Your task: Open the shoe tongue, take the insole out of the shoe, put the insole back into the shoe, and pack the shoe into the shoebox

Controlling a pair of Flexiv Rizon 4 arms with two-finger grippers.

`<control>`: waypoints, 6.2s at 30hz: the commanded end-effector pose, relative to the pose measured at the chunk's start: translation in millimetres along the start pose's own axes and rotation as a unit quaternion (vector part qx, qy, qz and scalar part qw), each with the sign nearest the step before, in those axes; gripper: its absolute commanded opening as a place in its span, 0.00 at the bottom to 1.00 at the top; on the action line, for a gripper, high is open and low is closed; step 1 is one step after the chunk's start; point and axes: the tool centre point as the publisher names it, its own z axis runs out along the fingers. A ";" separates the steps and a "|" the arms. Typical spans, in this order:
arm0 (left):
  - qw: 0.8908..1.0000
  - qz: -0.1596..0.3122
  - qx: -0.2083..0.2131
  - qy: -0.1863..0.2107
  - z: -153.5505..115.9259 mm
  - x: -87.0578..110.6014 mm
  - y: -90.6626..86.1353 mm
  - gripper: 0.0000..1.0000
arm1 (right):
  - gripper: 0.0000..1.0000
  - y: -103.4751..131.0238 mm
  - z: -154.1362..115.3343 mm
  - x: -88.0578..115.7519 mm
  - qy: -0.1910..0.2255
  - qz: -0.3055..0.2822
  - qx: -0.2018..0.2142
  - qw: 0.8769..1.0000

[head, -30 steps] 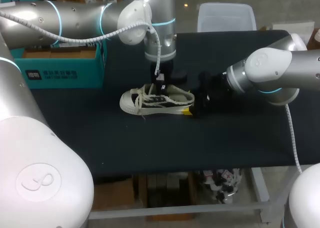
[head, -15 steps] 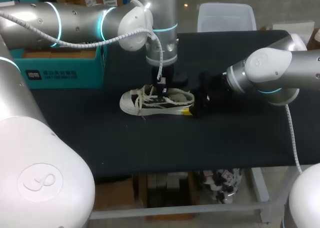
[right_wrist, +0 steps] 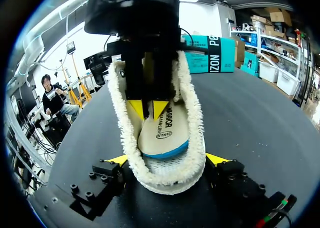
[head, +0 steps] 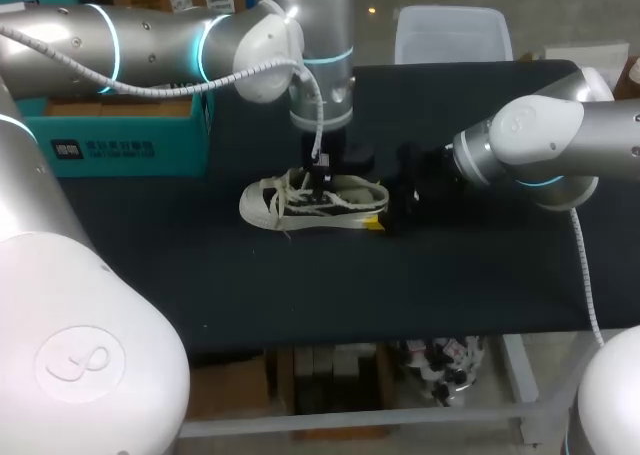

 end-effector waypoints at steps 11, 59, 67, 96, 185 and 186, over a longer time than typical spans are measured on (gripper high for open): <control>1.000 -0.007 -0.013 -0.012 78.7 -8.9 2.5 0.27 | 0.00 -5.2 -0.3 -2.2 0.003 0.000 -0.001 1.000; 0.990 -0.033 -0.048 -0.131 163.5 -77.7 16.3 0.24 | 0.00 -5.2 -0.3 -2.2 0.003 0.000 -0.001 1.000; 0.986 -0.039 -0.051 -0.155 162.2 -105.2 19.5 0.00 | 0.00 -5.2 -0.3 -2.2 0.003 0.000 -0.001 1.000; 0.983 -0.028 0.008 -0.180 67.7 -55.1 -4.1 0.00 | 0.00 -5.2 -0.3 -2.2 0.003 0.000 -0.001 1.000; 0.923 0.189 0.336 -0.022 -211.4 55.9 -43.0 0.00 | 1.00 3.7 -27.9 6.2 0.009 -0.012 0.021 1.000; 0.920 0.191 0.340 -0.023 -214.6 59.2 -40.8 0.00 | 1.00 6.9 -33.4 7.2 0.010 -0.018 0.030 0.999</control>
